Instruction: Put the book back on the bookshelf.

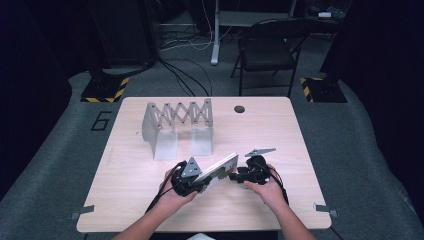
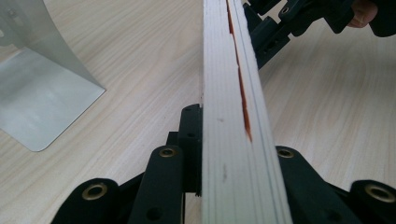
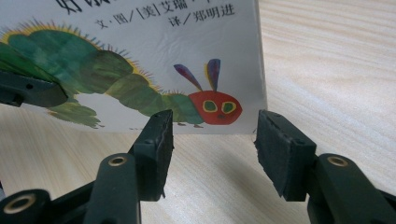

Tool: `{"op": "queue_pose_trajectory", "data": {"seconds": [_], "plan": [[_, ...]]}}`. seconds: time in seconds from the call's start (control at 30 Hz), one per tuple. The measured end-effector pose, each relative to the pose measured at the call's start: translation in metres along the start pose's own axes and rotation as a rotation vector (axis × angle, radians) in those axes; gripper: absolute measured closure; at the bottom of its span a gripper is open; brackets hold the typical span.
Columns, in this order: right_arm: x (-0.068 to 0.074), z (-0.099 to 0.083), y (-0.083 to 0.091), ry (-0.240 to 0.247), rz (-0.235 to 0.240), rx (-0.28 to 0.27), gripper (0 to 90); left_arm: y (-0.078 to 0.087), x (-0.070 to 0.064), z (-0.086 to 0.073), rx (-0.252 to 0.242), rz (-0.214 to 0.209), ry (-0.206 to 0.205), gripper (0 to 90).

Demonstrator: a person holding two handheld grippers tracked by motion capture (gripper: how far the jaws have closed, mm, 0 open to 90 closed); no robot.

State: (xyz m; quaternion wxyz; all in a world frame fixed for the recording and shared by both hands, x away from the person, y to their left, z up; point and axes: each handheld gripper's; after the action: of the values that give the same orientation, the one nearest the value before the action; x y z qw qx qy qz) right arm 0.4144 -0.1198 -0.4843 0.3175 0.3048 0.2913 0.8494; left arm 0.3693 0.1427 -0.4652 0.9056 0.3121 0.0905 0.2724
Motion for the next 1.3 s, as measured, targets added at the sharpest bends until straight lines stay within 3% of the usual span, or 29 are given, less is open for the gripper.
{"op": "queue_pose_trajectory", "data": {"seconds": [0.23,0.37,0.73,0.97,1.3], "plan": [[-0.001,0.000,0.000,0.005,-0.001,-0.003,46.5,0.000,-0.003,0.000,-0.001,0.004,-0.001,75.7],[0.000,0.000,0.000,0.008,0.000,0.001,46.5,0.001,-0.001,-0.002,-0.008,0.003,0.027,75.7],[-0.001,0.000,0.002,0.008,-0.001,-0.003,46.5,0.011,-0.001,-0.003,-0.008,0.004,0.043,75.8],[-0.001,0.000,0.003,0.006,0.001,-0.008,46.4,0.018,0.003,-0.004,-0.015,0.029,0.051,75.7],[-0.004,0.000,0.005,0.002,-0.003,-0.012,46.2,0.035,0.018,-0.007,-0.044,0.083,0.096,75.7]]}}
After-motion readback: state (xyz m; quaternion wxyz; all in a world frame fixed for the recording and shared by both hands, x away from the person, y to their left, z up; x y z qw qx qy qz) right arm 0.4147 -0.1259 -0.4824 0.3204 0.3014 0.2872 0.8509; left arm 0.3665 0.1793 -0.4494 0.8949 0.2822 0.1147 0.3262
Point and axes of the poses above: each handheld gripper's, and its own axes: y roughly backward along the jaws, z roughly out of its top, x roughly to its left
